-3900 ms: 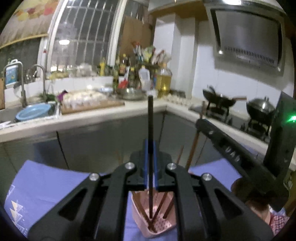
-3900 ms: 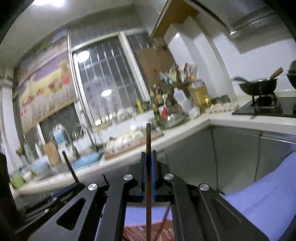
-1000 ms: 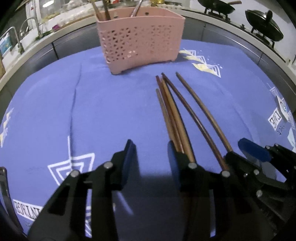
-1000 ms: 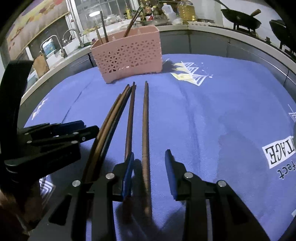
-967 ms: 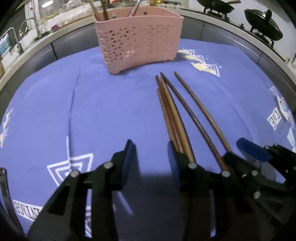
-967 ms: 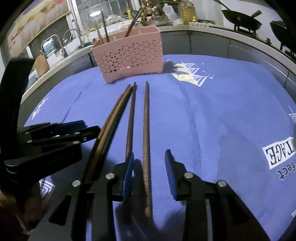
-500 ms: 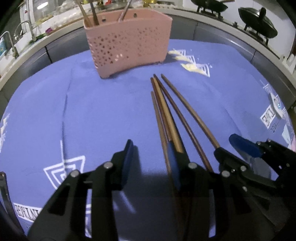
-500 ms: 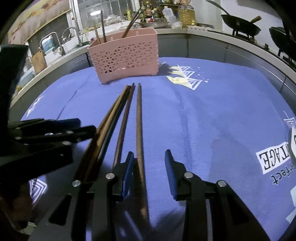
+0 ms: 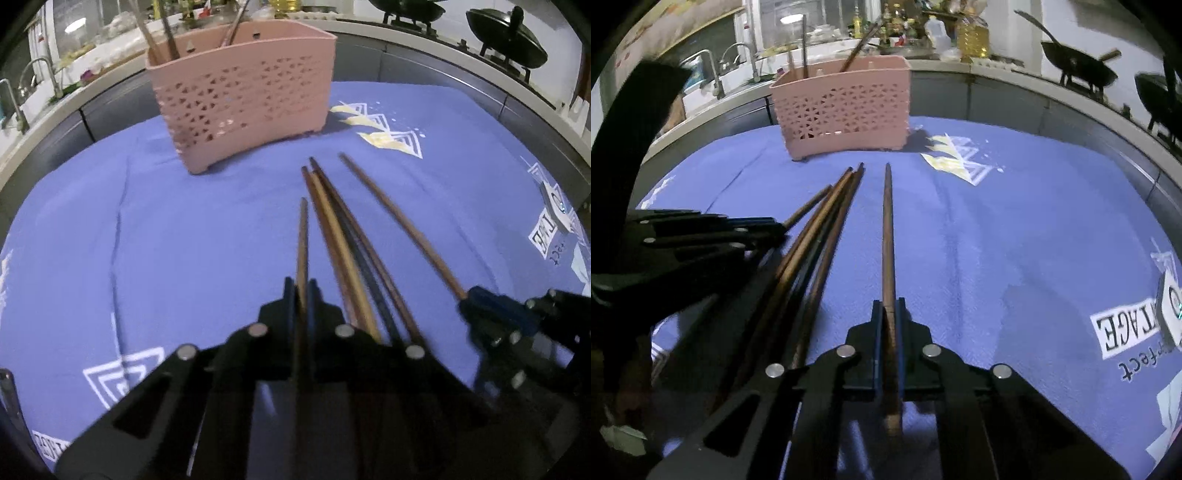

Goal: Organize utensils
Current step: 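Close the right tool on a chopstick while the left tool grasps another, then lift both chopsticks into the pink basket and open both tools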

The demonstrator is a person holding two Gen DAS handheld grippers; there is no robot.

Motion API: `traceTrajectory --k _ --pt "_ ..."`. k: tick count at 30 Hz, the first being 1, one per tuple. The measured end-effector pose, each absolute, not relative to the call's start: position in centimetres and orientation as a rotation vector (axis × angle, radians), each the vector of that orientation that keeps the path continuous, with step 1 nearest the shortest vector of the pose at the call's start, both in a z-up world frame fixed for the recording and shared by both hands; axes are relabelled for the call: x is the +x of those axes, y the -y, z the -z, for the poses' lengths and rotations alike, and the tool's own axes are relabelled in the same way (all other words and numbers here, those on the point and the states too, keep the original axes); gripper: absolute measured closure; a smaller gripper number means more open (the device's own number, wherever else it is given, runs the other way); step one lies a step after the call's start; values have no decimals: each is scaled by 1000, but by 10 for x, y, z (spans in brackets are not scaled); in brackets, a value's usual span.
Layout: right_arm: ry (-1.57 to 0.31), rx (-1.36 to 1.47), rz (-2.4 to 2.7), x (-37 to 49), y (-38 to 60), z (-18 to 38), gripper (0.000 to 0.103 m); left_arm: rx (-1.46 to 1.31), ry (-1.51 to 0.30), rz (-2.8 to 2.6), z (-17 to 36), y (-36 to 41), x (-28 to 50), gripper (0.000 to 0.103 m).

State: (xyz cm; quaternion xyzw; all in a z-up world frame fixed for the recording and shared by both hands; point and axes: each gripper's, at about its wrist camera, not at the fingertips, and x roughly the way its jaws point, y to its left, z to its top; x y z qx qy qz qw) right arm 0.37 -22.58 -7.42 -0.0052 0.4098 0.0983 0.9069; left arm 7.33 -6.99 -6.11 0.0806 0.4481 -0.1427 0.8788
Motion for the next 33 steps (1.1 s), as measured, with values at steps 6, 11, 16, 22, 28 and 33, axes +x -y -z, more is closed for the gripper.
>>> traceTrajectory --k 6,11,16,22,28,33 --pt "-927 20 -261 -6 247 72 96 130 -961 295 60 22 62 97" --pt "-975 50 -290 26 244 67 95 166 -961 273 59 16 69 79" --pt "-994 65 -309 87 233 62 95 198 -943 285 58 28 91 77" --pt "-1013 29 -338 133 219 60 97 182 -929 335 57 36 108 99" --pt "-984 199 -458 112 238 32 97 33 -873 431 14 14 104 99" --pt "-816 250 -534 89 249 -26 97 -46 -744 475 -53 -6 100 99"
